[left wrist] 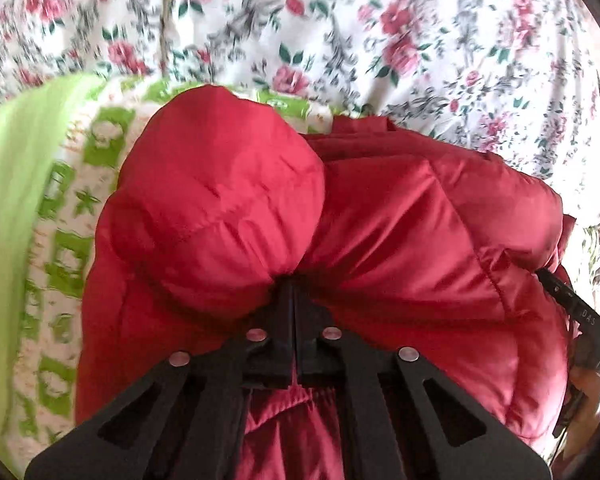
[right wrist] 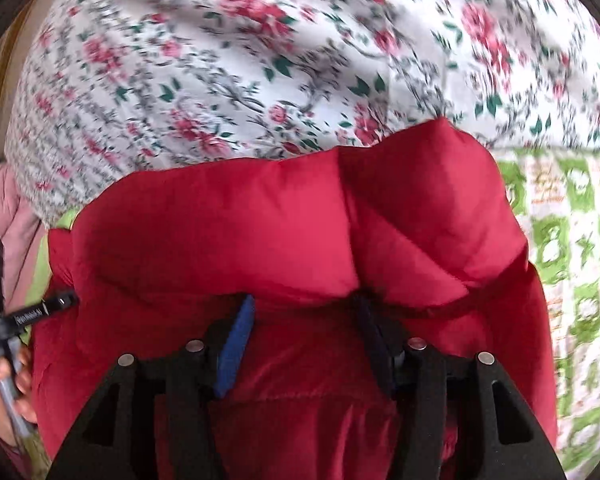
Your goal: Fold large clothes
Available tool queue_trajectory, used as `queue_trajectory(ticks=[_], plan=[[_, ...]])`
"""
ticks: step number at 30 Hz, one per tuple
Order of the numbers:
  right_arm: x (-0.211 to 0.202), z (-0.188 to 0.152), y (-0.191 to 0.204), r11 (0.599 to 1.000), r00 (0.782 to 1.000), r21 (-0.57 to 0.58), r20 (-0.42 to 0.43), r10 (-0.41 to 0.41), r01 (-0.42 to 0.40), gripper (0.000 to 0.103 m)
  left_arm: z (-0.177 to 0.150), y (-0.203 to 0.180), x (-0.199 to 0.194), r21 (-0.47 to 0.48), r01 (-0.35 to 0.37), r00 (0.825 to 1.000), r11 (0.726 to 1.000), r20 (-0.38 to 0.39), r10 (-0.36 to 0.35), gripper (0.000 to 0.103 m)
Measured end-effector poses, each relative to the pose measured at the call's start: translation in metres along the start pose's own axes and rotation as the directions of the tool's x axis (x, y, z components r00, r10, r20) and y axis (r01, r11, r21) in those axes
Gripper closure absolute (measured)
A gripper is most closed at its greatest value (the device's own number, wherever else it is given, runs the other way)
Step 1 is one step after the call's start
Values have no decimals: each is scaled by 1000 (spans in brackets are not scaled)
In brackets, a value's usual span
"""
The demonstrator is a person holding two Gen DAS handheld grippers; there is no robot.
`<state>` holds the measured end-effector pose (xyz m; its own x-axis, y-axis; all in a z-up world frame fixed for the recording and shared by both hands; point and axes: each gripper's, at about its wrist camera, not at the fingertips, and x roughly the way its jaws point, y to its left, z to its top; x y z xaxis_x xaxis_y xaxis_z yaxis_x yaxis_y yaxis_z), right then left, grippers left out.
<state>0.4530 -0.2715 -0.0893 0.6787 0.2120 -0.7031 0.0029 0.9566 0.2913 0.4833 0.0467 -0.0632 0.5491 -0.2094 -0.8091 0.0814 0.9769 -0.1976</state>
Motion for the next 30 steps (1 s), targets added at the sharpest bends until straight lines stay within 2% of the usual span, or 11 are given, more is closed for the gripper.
queue_trajectory(ticks=[7,14,18,26,30], plan=[[7,-8,-11,999,1000,39,8,27,-27,48,0,10,14,-43,46,999,998,-3,-47,101],[18,-14,-13,999,1000,38,3,22,-22,48,0,8,14,-33,35,999,999,-9,-36,101],[21,-9,-12,999,1000,44,-6,25,-25,48,-4,11,-2,-41,47,999,998,-1,-47,101],[-11,-5,-7,999,1000,36,2,7,-7,46,-9,2,-44,-1,35,999,999,29,-35,101],[-30,-6,-10,998,1000,61,19,17,-18,46,-17,5,-62,2,55,997,998,46,-55,101]])
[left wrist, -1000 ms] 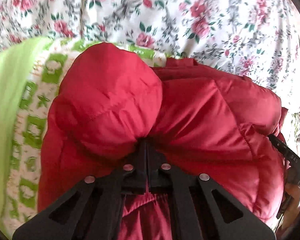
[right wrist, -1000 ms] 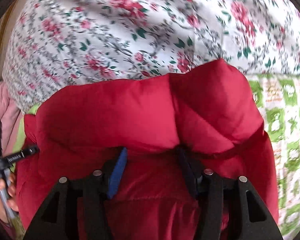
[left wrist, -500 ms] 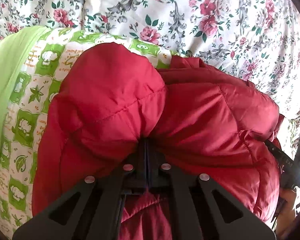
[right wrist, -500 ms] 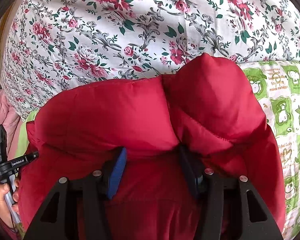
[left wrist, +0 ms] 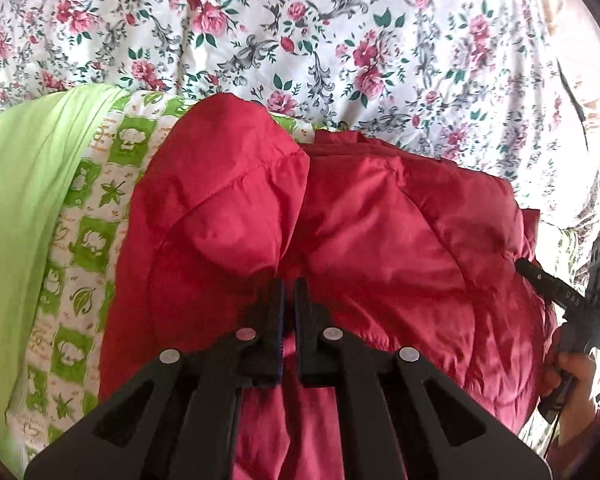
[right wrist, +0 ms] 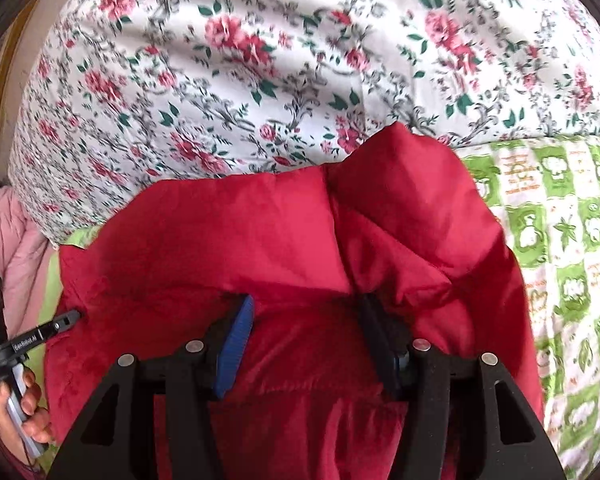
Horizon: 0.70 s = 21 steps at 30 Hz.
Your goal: Fold large clothes
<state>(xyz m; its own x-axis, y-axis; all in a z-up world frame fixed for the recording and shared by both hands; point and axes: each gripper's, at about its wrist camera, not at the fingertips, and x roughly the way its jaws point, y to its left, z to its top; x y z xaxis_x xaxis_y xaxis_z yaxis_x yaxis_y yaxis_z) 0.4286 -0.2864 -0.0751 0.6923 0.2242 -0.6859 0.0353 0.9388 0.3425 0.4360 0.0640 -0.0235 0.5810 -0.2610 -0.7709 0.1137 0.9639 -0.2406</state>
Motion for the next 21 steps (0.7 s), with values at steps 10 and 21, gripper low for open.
queue_trajectory(ticks=[10,21], plan=[[-48,-18,-3,999,999,-8,5,53,-53,36,-21,15,-34,-23,40,999,999,28,-39,100],[-93,-47,-6,997,997,-30,-8,77,-77,26,-43,27,-70,-22,76,994,997,83,-74,55]])
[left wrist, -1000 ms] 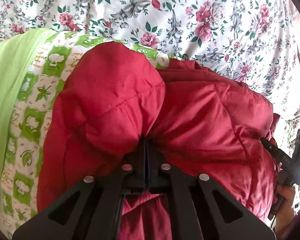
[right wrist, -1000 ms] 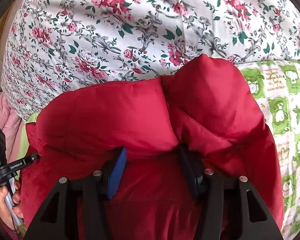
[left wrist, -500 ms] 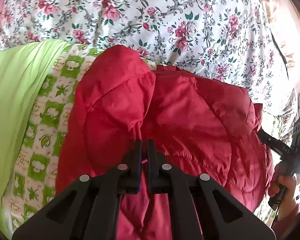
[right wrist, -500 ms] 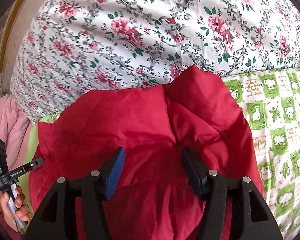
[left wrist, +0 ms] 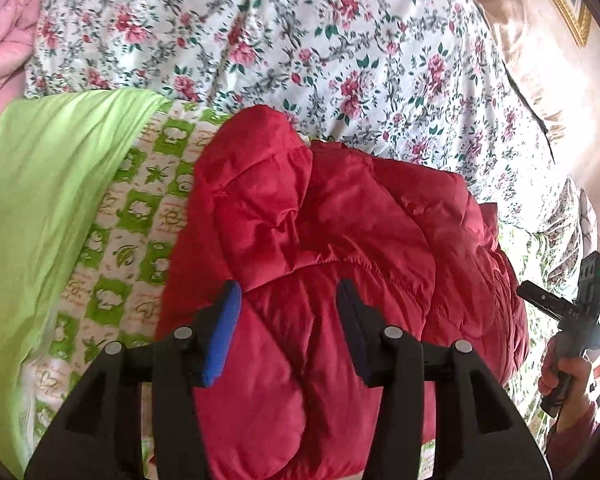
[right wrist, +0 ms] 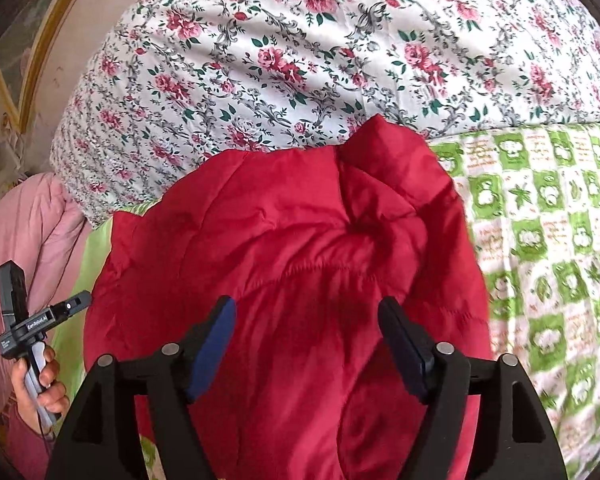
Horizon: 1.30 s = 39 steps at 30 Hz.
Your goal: Fold large clothes
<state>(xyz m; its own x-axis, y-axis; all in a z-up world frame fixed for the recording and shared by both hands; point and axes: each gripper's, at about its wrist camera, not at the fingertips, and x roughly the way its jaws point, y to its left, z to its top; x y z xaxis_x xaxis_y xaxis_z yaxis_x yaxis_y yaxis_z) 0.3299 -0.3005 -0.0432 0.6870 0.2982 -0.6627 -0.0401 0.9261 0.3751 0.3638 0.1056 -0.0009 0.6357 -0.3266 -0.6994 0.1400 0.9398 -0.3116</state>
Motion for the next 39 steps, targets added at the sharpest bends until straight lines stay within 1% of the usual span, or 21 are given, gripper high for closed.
queue_trajectory(ticks=[1,3,5,7,9,12,15,18,20,21,23,24,25,26,28,29,33,34,35,37,39], plan=[[-3,-1,-1,1000,1000,1,1,2,-2,25,0,3,-3,-4,7,1000,1000,1,-7,55],[-11,-5,-7,1000,1000,0,5,15,-15,24,-2,10,-8,-7,1,1000,1000,5,-1,46],[-16,-6,-13,1000,1000,-3,4,12,-12,20,-3,18,-10,-12,-20,1000,1000,12,20,30],[-23,-7,-24,1000,1000,1,12,-8,8,14,-4,30,-11,-31,-34,999,999,5,34,21],[-26,-6,-35,1000,1000,9,17,-20,20,13,-4,45,-11,-66,-25,1000,998,3,25,21],[-27,-2,-54,999,999,39,22,-23,22,12,-4,59,-4,-96,34,999,995,-10,-35,21],[-18,3,-77,995,1000,101,-4,-11,11,9,-4,68,14,-109,97,993,989,-52,-103,21],[-3,6,-99,985,999,171,-37,36,-30,9,-5,72,34,-112,98,988,989,-105,-110,21],[13,6,-112,973,992,216,-82,95,-76,9,-6,72,44,-103,110,985,989,-119,-122,15],[20,6,-116,968,988,231,-101,120,-94,9,-6,73,47,-103,117,985,988,-117,-129,15],[36,4,-124,961,977,249,-142,157,-118,9,-6,74,52,-114,151,980,982,-113,-163,10],[41,4,-126,961,976,251,-151,159,-118,9,-5,76,57,-127,164,977,978,-119,-179,7],[46,2,-130,960,974,255,-155,163,-120,8,-5,78,61,-139,170,974,976,-124,-187,0],[51,1,-134,954,970,266,-157,187,-141,7,-5,79,64,-149,176,972,973,-128,-196,0],[59,0,-140,937,959,299,-156,238,-184,4,-6,82,76,-178,217,958,960,-151,-244,0],[60,1,-140,932,954,300,-152,258,-204,4,-6,83,82,-200,243,947,949,-164,-278,0],[70,2,-131,942,938,247,-202,281,-229,3,-6,86,98,-266,309,910,913,-198,-365,0],[74,4,-127,945,933,233,-221,283,-231,3,-6,84,101,-274,319,903,907,-203,-378,0],[78,5,-122,949,930,220,-240,277,-226,3,-6,82,103,-273,326,900,905,-202,-386,0],[81,6,-116,952,925,204,-261,277,-228,4,-5,75,105,-245,335,902,910,-196,-385,0],[87,5,-110,953,920,198,-278,277,-228,7,-5,67,105,-205,345,904,916,-190,-383,5]])
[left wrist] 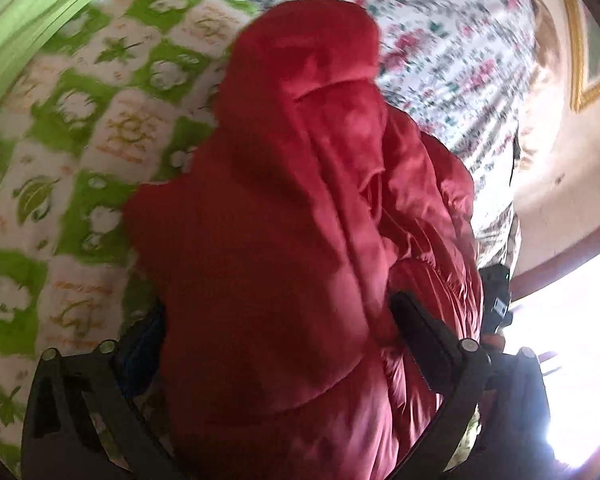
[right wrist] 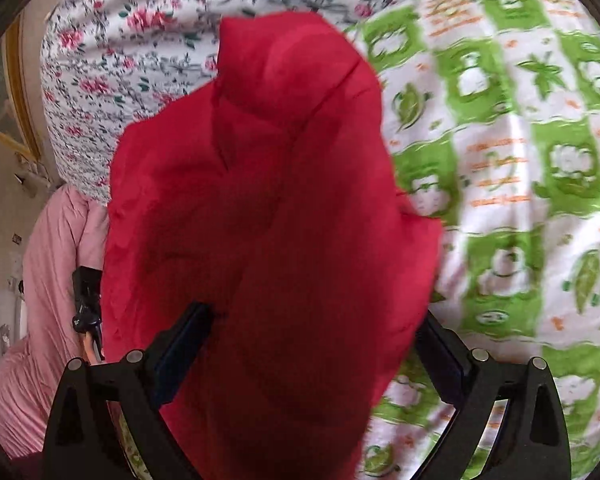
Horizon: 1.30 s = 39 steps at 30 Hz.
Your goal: Fold large clothes
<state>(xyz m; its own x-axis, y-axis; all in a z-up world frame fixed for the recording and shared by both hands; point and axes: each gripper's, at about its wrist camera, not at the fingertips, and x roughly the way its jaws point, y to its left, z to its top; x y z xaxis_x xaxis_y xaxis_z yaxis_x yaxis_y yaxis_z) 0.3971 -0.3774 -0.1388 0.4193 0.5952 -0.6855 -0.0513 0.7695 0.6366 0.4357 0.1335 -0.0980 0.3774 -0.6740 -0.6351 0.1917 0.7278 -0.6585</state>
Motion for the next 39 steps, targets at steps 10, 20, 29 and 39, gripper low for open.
queue_trajectory(ticks=[10,20,29,39], plan=[[-10,-17,21,997,997,5,10,81,-81,63,-12,-29,-28,42,53,997,998,51,-56,56],[-56,-68,66,986,986,-28,21,167,-167,68,-68,-68,-96,112,103,991,988,72,-111,59],[-75,-161,79,975,975,-8,-14,222,-222,68,-160,-58,-151,97,103,992,990,70,-110,59],[-60,-180,30,969,982,161,63,179,-187,59,-177,-10,-123,-30,-66,994,997,87,68,46]])
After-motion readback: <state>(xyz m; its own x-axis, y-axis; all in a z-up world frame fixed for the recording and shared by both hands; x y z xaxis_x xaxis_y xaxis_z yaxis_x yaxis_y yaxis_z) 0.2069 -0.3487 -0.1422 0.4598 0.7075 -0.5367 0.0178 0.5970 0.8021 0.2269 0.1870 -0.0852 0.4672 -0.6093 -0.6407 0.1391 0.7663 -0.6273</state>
